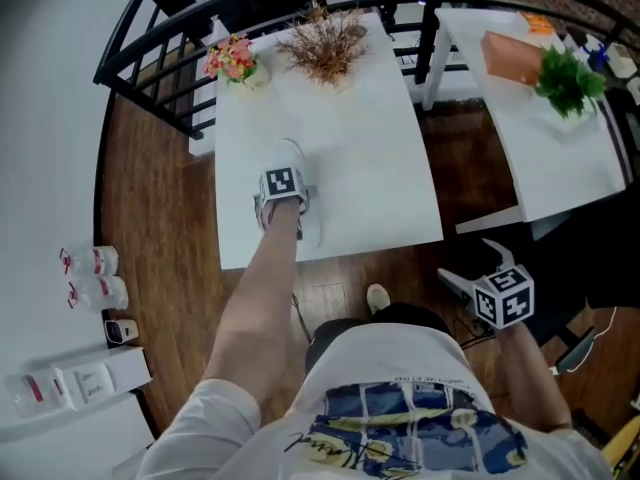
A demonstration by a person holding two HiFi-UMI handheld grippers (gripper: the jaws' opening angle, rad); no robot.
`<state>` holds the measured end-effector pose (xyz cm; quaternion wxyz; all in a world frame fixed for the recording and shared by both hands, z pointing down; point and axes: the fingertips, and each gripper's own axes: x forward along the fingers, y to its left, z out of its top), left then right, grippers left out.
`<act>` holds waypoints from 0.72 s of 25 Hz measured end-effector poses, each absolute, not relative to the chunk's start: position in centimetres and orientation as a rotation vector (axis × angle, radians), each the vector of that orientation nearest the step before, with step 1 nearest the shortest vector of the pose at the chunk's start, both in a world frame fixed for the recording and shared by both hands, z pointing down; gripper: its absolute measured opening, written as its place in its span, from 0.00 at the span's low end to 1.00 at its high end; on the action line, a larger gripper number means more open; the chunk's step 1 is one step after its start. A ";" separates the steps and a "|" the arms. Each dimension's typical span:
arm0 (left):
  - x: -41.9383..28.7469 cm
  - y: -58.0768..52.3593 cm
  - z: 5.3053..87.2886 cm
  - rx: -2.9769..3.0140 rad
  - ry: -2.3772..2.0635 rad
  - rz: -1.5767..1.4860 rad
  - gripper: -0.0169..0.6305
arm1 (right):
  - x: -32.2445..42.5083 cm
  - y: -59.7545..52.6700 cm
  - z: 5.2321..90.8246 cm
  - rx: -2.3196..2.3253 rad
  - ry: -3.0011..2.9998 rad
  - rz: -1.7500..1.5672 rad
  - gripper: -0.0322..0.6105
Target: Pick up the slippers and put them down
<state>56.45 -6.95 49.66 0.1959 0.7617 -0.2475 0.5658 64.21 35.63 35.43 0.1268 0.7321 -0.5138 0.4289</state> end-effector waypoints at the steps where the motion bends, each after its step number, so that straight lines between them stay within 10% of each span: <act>1: 56.7 -6.9 50.0 2.126 -0.685 1.588 0.91 | 64.3 36.3 35.5 2.139 -1.482 1.258 0.81; 6: 57.1 -6.3 49.5 2.159 -0.620 1.597 0.74 | 64.7 38.3 35.8 2.185 -1.442 1.282 0.81; 18: 53.3 -4.2 42.7 2.258 -0.583 1.418 0.72 | 64.0 32.9 35.1 2.054 -1.648 1.154 0.81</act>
